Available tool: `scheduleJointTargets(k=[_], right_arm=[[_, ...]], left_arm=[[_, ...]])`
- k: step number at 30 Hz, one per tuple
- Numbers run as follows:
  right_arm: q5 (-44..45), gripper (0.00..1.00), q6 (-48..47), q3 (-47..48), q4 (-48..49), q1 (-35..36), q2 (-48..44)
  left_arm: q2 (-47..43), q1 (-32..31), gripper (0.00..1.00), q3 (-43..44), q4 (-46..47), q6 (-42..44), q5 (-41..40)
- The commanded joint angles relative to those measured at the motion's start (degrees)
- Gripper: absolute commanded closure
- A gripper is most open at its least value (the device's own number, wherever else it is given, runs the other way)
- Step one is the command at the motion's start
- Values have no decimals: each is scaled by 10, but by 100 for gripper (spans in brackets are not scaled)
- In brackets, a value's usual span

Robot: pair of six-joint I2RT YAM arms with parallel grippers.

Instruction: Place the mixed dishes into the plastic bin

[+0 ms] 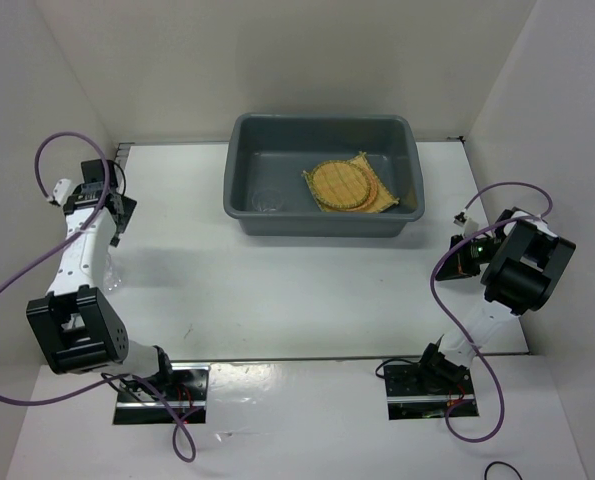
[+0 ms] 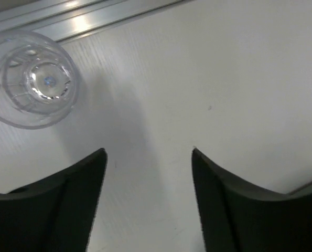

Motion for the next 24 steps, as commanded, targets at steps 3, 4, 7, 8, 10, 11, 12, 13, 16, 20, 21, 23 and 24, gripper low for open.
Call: scheduleJointTargets(k=[3,4,7,8,10,11,12,13,16,20,21,23,24], right_arm=[[-12,90,-15,20,-20,4,-2],[-12,89,-15,20,-20,4,-2],[-12,89,-20,20,-20,4,-2],[-12,89,-20,20,-20,4,4],[-12,89,-20,20,-20,4,4],[-12,89,-15,20,-20,4,9],[-12,89,-15,20,-20,4,9],[-12,89,-10,20,-20,4,9],[-6,89,-3,20,-20,9,9],[-1,89,14,20,-8,14,9],[-1,89,14,20,-8,14,9],[6,89,25,20,-3,20,9],[6,89,25,20,-3,20,9]], left_arm=[[-17,4,1,2,-51,-1,-77],[-17,9,0,-7,-51,-1,-77],[-17,17,0,-18,-46,-1,-63],[-17,24,0,-26,-46,-1,-58],[-17,30,0,-32,-40,-1,-58],[-17,35,0,-32,-40,-1,-58],[-17,35,0,-38,-40,-1,-58],[-17,40,0,-43,-40,5,-58],[-11,54,0,-58,-34,5,-58],[3,68,0,-68,-29,10,-52],[3,77,0,-68,-23,17,-45],[3,88,0,-85,-11,24,-40],[8,95,0,-85,2,24,-33]])
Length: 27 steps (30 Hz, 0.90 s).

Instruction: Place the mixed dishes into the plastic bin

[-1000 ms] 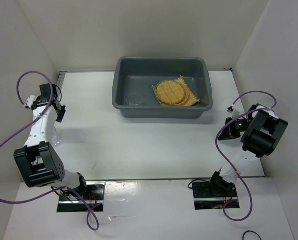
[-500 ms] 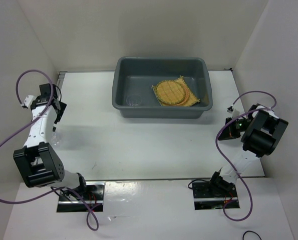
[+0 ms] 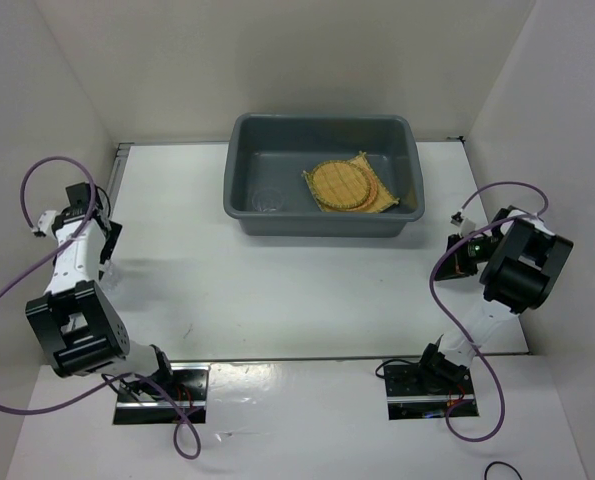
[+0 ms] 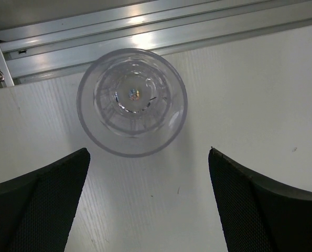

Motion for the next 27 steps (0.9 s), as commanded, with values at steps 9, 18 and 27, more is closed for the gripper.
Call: scheduleJointTargets(k=[9,18,27], right_arm=[[19,89,35,14,15,42,-4],[19,89,40,14,20,54,-5],[19,89,30,14,9,54,6]], left_arm=[[84,33,18,-31,82,70,48],[115,33,86,-14,103,84,106],[104,9,94,17,92,97,112]])
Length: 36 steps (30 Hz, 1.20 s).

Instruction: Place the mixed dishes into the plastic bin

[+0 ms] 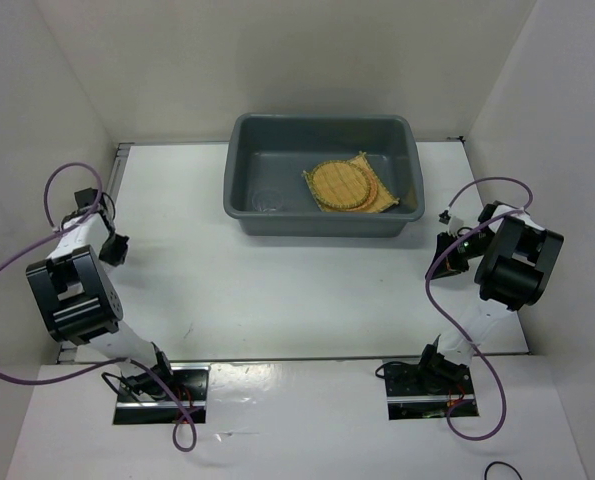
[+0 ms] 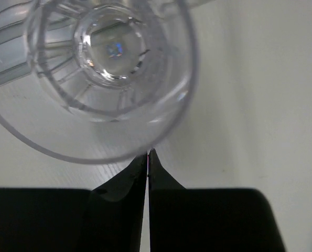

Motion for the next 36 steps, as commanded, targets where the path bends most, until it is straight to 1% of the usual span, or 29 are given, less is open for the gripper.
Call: scheduleJointTargets(k=[1,3,5,6,9,10,12,14,15,21,26,29,36], right_arm=[[-3,89,-6,14,0,3,6],[-8,89,-6,14,0,3,11],[-8,89,-11,14,0,3,11],[-8,89,-11,14,0,3,11],[-8,89,-11,14,0,3,11],[-8,89,-11,14,0,3,11],[-8,89,-11,14,0,3,11],[-8,89,-11,14,0,3,11],[-8,89,-11,14,0,3,11],[-8,89,-6,14,0,3,11],[-3,89,0,14,0,3,11],[-3,89,0,14,0,3,11],[-3,89,5,14,5,8,11]], left_arm=[[-25,-38,92,49,-4,25,-3],[-33,-59,80,70,-4,36,-36],[-40,-78,68,113,-17,61,-56],[-40,-78,51,127,-17,71,-63],[-23,-84,33,178,-43,94,-77],[-18,-84,24,188,-55,94,-95],[-10,-84,19,202,-60,99,-114],[-4,-84,9,202,-74,99,-142],[-4,-84,7,202,-74,99,-149],[2,-59,5,162,-61,99,-137],[2,-39,5,151,-50,115,-137],[7,-18,5,138,-44,120,-124],[34,-12,5,122,-22,126,-96]])
